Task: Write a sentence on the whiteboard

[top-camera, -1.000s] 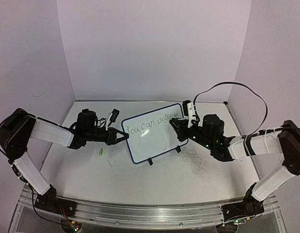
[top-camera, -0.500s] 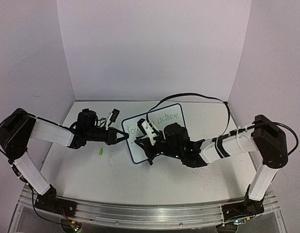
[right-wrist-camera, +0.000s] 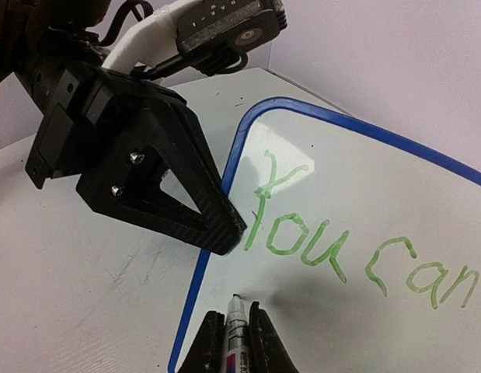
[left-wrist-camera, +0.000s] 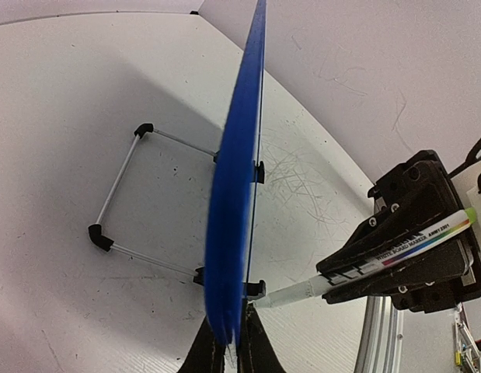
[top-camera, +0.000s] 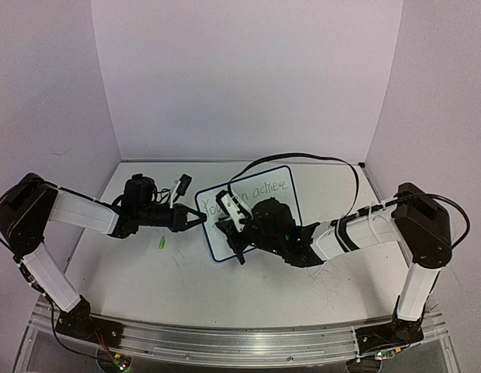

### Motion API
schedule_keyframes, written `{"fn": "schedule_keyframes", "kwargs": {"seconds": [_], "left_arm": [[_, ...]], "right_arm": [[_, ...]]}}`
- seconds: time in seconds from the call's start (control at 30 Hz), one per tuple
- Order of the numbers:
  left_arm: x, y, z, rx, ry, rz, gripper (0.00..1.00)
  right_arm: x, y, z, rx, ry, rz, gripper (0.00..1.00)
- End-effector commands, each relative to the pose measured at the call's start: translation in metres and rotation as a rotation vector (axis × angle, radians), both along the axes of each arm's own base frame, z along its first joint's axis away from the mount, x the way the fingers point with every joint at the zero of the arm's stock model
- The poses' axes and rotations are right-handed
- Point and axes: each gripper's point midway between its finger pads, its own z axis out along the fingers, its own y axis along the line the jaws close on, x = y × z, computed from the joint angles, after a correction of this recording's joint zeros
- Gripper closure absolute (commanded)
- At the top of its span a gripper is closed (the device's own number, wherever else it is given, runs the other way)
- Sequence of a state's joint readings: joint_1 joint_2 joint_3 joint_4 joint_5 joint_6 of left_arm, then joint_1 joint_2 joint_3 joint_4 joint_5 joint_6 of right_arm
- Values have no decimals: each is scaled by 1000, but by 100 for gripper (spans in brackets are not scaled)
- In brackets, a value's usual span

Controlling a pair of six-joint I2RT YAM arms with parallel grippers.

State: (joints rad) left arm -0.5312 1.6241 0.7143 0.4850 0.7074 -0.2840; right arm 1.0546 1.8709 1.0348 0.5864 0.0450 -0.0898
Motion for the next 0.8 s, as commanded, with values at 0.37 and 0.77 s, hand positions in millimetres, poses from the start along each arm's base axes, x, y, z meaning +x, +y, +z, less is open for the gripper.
{"fn": "schedule_keyframes", "kwargs": {"seconds": [0.37,0.77], "left_arm": [[11,5,-19,83,-2,47,100],[11,6,-18,83,-7,49,100]], "right_arm": [[1,-5,-16,-18,42,-37,100],[-9,-6,-25,-30,72,-20,100]]}}
